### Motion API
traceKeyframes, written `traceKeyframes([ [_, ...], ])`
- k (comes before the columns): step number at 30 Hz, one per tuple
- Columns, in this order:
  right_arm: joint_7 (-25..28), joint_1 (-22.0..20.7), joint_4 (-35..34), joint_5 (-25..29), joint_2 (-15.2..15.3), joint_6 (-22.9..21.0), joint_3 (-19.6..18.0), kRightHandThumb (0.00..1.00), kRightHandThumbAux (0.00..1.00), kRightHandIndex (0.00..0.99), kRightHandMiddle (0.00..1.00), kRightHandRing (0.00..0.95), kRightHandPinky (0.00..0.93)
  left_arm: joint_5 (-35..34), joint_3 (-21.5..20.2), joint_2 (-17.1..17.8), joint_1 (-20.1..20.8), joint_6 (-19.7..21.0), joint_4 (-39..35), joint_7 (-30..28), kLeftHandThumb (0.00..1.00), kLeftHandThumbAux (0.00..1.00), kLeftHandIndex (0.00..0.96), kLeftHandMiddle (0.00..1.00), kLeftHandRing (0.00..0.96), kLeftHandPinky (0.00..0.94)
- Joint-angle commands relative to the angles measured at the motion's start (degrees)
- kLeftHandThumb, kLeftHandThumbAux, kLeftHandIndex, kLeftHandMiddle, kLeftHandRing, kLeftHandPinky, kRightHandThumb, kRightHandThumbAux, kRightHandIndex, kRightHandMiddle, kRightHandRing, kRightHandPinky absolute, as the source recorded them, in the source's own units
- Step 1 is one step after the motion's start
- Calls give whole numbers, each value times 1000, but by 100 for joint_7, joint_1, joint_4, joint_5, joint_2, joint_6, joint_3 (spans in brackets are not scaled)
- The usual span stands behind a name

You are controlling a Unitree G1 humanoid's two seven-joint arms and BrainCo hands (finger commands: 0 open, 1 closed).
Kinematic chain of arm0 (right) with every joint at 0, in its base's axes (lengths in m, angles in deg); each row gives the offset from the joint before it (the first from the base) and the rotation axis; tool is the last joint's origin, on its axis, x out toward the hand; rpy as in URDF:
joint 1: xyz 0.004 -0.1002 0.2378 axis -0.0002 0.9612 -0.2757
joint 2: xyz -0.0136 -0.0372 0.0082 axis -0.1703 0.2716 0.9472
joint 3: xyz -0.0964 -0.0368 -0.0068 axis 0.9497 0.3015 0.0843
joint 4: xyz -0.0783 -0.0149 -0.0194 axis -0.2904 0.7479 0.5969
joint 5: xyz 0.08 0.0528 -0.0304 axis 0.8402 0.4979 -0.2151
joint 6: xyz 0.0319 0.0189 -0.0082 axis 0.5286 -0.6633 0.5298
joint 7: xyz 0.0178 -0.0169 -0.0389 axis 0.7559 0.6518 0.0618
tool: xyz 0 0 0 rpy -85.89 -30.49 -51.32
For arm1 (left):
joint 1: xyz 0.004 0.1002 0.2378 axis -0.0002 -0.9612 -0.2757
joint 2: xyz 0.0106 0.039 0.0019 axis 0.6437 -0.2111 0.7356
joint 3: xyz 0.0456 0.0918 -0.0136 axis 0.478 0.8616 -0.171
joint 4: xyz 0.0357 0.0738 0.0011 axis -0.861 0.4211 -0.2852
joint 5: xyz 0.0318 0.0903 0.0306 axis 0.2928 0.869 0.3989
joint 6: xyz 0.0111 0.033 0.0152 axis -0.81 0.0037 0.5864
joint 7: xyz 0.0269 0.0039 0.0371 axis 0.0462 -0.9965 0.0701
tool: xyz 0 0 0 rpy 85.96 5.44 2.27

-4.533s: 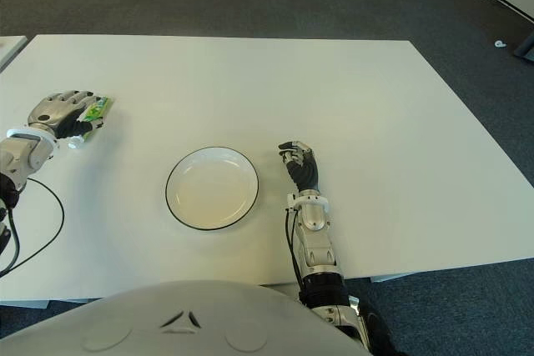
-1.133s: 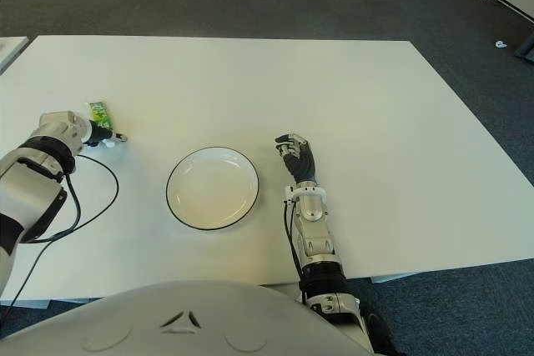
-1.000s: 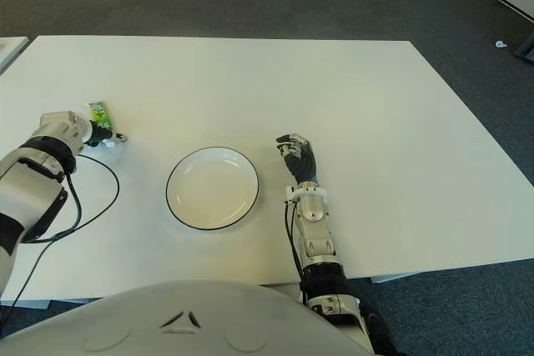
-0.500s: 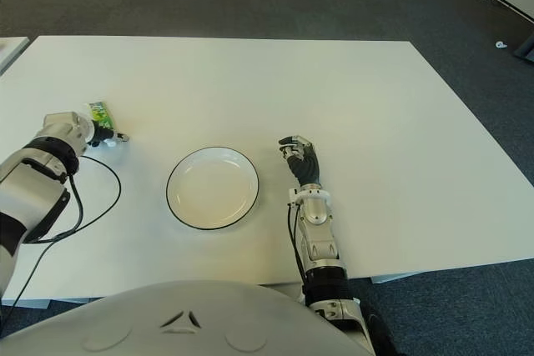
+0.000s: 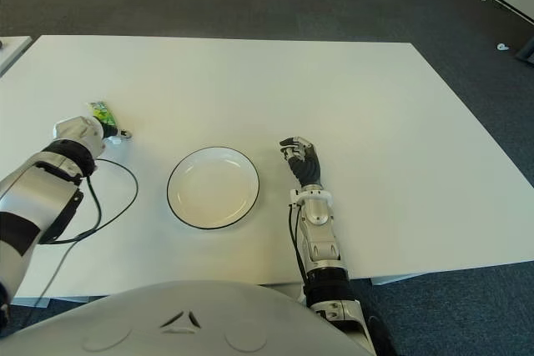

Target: Put the toothpaste on the table into the plate.

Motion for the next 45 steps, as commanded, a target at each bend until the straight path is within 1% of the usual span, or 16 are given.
traceKeyframes([
  [1,29,46,-13,82,8,-36,-45,705,730,419,404,396,425,-327,-307,-346,-179,267,50,361,107,816,796,904,919,926],
  [6,33,63,-25,92,11,2,-56,706,730,420,410,401,431,-440,-471,-414,-174,375,56,516,85,878,733,901,928,927],
  [8,36,69,-33,95,13,0,-61,706,730,420,412,404,435,-484,-547,-427,-182,363,46,593,79,895,695,899,930,927],
  [11,24,74,-49,74,17,-30,-63,706,730,420,412,404,432,-525,-610,-427,-193,304,39,659,75,909,665,897,933,929],
  [12,19,75,-53,66,17,-40,-64,706,730,420,411,403,431,-530,-622,-426,-194,290,39,667,197,872,619,894,930,926],
  [13,16,75,-55,62,16,-46,-64,706,730,420,409,402,428,-531,-630,-426,-194,283,41,671,374,818,553,889,927,923],
  [14,15,75,-57,60,16,-49,-64,706,730,420,409,402,426,-530,-637,-426,-194,278,43,675,488,783,511,886,925,920],
  [17,-11,98,-98,26,16,-91,-61,705,730,420,406,400,425,-519,-620,-415,-195,256,48,638,625,742,459,883,922,916],
  [19,-23,101,-107,12,15,-106,-60,705,730,419,405,399,426,-514,-609,-411,-190,255,54,618,657,732,446,882,921,914],
  [26,-3,107,-94,23,26,-49,-51,705,730,419,406,400,428,-541,-633,-404,-191,227,46,639,691,722,434,880,916,910],
  [45,10,98,-51,50,27,36,-57,706,730,420,407,399,421,-615,-762,-374,-216,115,18,825,697,720,435,881,913,909],
])
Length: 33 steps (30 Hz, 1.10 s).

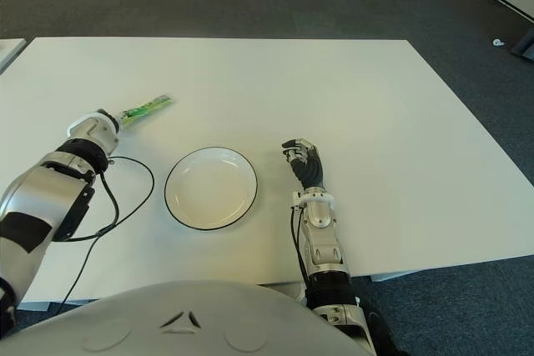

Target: Put the toothpaste on the table into the plate.

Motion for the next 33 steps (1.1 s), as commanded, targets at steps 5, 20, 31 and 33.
traceKeyframes([
  [5,-15,-27,56,27,-3,15,-13,706,731,419,405,394,418,-132,-68,-117,-206,14,125,-4,698,720,435,879,911,906],
  [20,-50,-43,63,4,-8,-37,-10,705,731,419,407,399,427,-145,-174,-80,-190,-81,138,48,698,720,435,878,911,905],
  [31,-21,-56,88,35,-2,17,-6,705,730,419,416,409,436,-355,-423,-42,-262,-382,9,355,699,720,436,875,905,895],
  [33,-11,-58,94,43,-1,28,-6,705,730,419,415,409,435,-383,-454,-20,-269,-452,-30,414,700,720,436,874,903,892],
])
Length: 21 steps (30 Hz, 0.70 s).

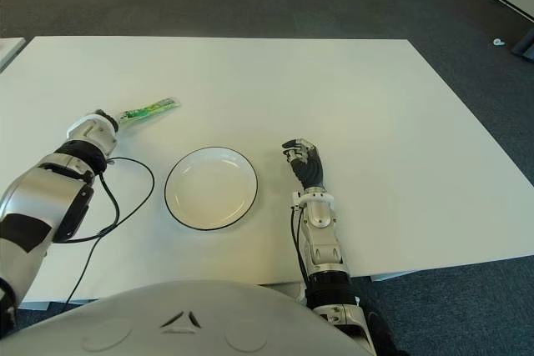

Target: Put the toothpaste on the table into the plate.

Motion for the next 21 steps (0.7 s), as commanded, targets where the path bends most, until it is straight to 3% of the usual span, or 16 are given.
traceKeyframes([
  [1,22,-55,79,49,-1,32,-6,705,730,419,415,409,436,-153,-92,-20,-199,-182,-48,95,700,720,436,873,901,890],
  [7,26,-79,96,59,-18,46,1,705,730,419,415,408,434,-130,-40,98,-296,-401,-493,156,701,719,437,871,892,881],
  [17,50,-107,126,71,-21,-7,3,705,730,419,409,400,425,17,96,295,-816,-1080,-1460,387,702,718,438,853,851,830],
  [21,67,-125,146,78,-28,5,14,705,730,419,411,402,432,100,57,363,-1334,-991,-2810,450,704,717,438,837,828,805],
])
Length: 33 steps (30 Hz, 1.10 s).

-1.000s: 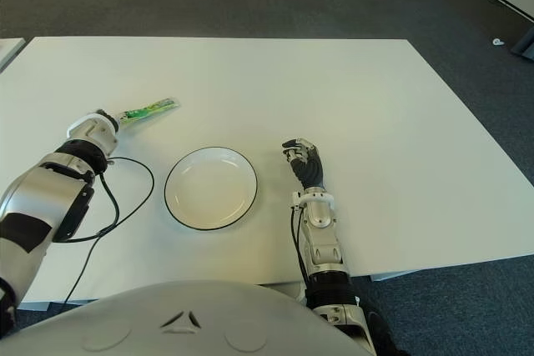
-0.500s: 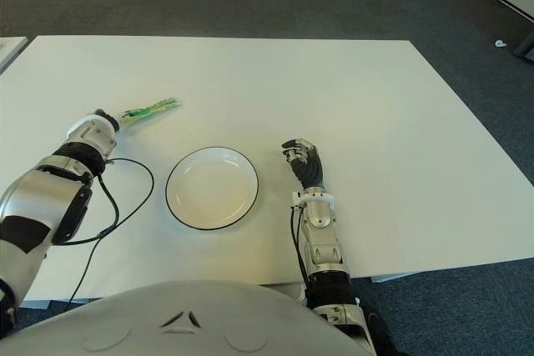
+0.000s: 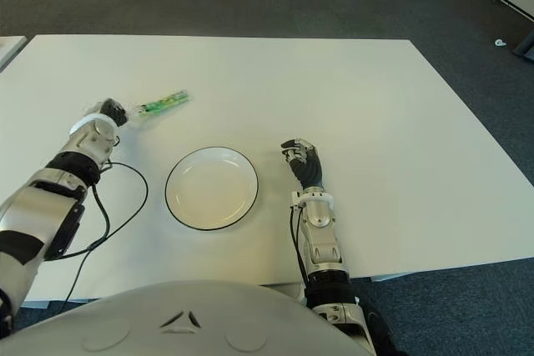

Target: Put the toothpaste on the table into the plate.

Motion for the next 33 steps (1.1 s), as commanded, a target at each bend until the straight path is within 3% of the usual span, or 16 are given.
traceKeyframes([
  [1,35,-91,83,69,-17,0,-1,705,730,419,411,403,434,127,15,107,-557,60,-1338,52,704,717,438,832,822,800],
  [6,23,-113,101,39,-7,-9,9,705,729,419,407,401,425,166,12,241,-841,-82,-2021,-85,705,717,438,817,802,779],
  [17,-56,-168,223,-23,-2,97,30,708,731,419,408,391,407,5,-193,404,-1434,-918,-3125,-130,706,719,437,804,782,756],
  [24,-34,-179,256,39,-26,98,17,708,732,418,402,389,405,-115,-355,438,-1788,-1192,-3859,-327,706,719,437,800,776,746],
  [33,-52,-211,334,44,-40,140,11,707,732,417,398,388,407,55,-303,541,-1856,-1515,-4073,-478,706,719,436,803,782,764],
])
